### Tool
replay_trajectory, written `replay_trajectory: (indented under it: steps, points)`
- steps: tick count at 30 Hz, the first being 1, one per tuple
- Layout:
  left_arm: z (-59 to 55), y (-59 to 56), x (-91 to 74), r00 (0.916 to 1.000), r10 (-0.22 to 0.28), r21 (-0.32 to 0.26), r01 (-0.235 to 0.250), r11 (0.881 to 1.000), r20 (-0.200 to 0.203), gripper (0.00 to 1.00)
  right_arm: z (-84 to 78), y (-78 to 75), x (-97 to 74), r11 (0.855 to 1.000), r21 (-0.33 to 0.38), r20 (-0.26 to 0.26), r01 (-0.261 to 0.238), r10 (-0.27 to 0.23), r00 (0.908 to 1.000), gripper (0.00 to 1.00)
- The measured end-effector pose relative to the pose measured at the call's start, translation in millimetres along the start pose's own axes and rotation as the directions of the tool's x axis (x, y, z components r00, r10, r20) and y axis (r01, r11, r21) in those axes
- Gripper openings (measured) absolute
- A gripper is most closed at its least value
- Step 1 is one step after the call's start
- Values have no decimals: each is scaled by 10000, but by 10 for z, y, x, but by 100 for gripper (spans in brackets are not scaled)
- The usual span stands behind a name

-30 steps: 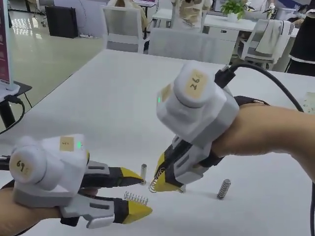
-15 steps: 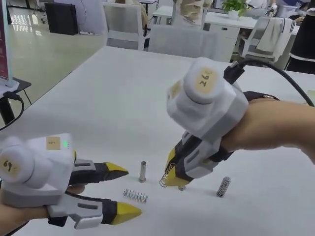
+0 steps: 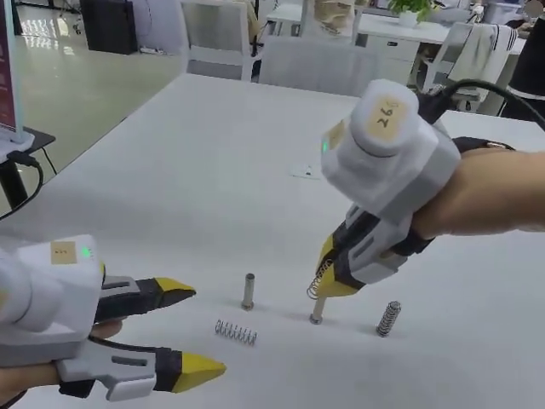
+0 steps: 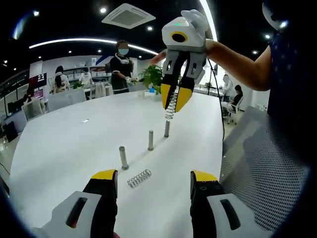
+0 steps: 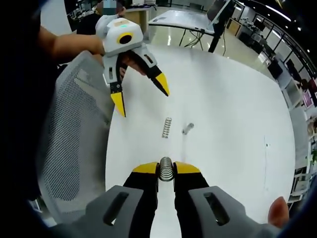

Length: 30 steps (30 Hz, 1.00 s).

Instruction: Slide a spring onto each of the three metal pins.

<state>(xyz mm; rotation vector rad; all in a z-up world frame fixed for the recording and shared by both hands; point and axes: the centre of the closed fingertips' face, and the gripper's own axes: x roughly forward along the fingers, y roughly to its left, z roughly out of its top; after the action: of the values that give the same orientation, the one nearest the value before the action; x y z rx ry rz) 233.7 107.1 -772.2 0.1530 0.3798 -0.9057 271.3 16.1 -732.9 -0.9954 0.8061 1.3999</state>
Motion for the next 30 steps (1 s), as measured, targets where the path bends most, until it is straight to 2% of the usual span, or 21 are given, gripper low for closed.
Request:
replay_trajectory:
  steps: [8, 11, 20, 25, 30]
  points:
    - [-30, -6, -28, 9999, 109, -125, -109, 9999, 3, 58, -153, -194, 2, 9993, 167, -472, 333, -325, 9984, 9]
    - [-28, -11, -25, 9999, 113, -154, -113, 9998, 38, 59, -229, -268, 48, 9986, 92, -850, 515, -505, 9951, 9]
    - [-37, -14, -10, 9999, 123, -205, -121, 9997, 53, 62, -317, -414, 216, 9991, 19, -1272, 431, -425, 9910, 9]
    - [-44, -24, 0, 9999, 93, -235, -92, 9997, 46, 63, -309, -409, 303, 9997, 2, -1263, 244, -242, 9917, 9]
    - [-44, -21, 3, 9999, 84, -271, -83, 9996, 65, 63, -364, -414, 380, 9998, -102, -1475, 190, -203, 9888, 9]
